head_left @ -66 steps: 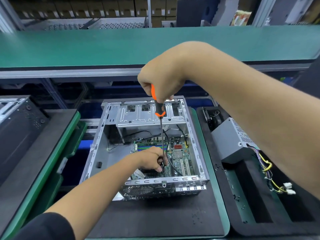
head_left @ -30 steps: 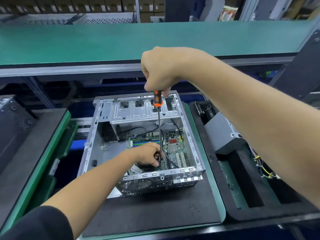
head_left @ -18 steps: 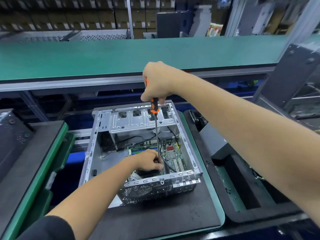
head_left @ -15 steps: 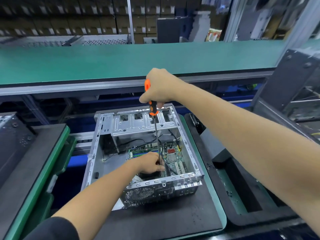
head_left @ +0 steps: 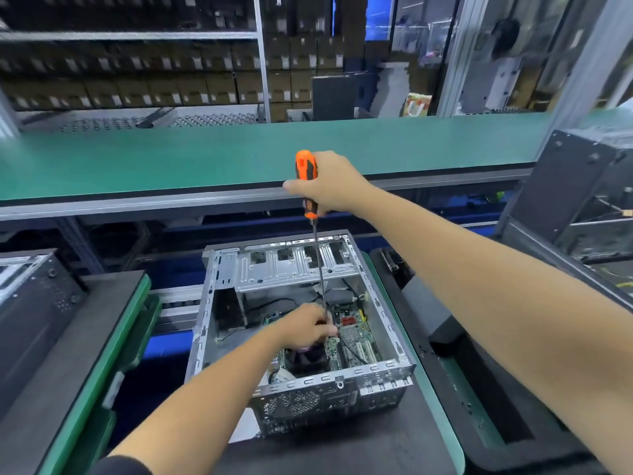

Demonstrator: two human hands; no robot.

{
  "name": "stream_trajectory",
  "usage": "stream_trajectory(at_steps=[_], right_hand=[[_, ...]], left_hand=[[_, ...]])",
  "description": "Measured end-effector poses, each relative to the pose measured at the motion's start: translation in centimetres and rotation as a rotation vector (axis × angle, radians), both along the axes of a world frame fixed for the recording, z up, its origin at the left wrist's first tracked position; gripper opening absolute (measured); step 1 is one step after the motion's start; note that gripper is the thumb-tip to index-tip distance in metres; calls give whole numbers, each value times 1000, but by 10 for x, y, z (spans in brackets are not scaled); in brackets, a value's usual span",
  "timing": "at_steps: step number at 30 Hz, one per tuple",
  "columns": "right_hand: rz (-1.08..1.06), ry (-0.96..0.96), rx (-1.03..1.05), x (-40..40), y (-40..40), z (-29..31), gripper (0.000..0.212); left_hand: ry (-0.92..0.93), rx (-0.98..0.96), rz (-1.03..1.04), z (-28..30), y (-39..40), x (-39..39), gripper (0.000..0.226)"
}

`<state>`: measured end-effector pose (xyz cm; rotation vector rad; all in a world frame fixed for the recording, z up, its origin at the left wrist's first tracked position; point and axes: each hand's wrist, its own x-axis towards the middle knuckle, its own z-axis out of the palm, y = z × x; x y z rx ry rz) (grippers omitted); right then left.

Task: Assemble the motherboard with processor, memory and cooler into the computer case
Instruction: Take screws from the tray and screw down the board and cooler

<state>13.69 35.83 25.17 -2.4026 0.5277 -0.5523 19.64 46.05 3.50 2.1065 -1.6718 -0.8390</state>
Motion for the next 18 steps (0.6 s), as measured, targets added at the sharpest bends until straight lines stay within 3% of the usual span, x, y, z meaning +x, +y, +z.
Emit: stream_trajectory(at_steps=[5, 9, 18], right_hand=[[-17, -185, 14, -4, -23, 37, 24], [-67, -269, 180, -23, -42, 45, 22], [-287, -472, 492, -85, -121, -4, 26]], left_hand=[[120, -218, 57, 45, -11, -14, 29], [184, -290, 11, 66, -31, -46, 35], [324, -208, -72, 53, -80, -116, 37]])
